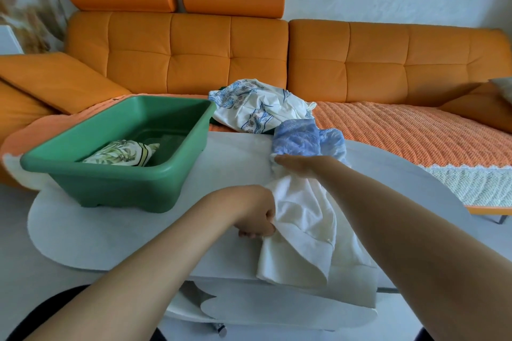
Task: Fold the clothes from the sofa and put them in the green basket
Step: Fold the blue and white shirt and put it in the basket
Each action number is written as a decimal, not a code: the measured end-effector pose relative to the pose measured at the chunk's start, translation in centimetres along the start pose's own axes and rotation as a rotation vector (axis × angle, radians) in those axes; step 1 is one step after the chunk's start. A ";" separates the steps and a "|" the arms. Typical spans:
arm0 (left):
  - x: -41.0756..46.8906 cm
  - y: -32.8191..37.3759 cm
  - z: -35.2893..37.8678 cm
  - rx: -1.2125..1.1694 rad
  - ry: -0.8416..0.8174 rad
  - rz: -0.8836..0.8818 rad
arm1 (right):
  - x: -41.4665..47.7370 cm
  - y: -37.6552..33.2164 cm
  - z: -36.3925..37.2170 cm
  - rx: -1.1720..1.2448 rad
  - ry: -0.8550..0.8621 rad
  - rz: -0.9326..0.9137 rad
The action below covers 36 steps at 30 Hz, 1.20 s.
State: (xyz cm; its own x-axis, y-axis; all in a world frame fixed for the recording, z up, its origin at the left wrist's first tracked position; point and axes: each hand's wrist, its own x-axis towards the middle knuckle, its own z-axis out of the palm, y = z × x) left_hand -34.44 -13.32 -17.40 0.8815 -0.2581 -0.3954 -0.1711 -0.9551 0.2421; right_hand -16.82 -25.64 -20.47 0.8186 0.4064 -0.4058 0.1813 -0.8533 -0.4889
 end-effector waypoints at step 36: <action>4.6 1.1 2.0 0.225 -0.029 -0.097 | -7.9 9.6 4.0 -0.434 0.301 -0.220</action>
State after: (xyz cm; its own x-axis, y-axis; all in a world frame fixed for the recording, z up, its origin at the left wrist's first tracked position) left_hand -31.43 -15.84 -20.71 0.8862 -0.1647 -0.4330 -0.1830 -0.9831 -0.0005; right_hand -23.74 -35.72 -25.02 0.8440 0.5328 -0.0613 0.5201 -0.8410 -0.1489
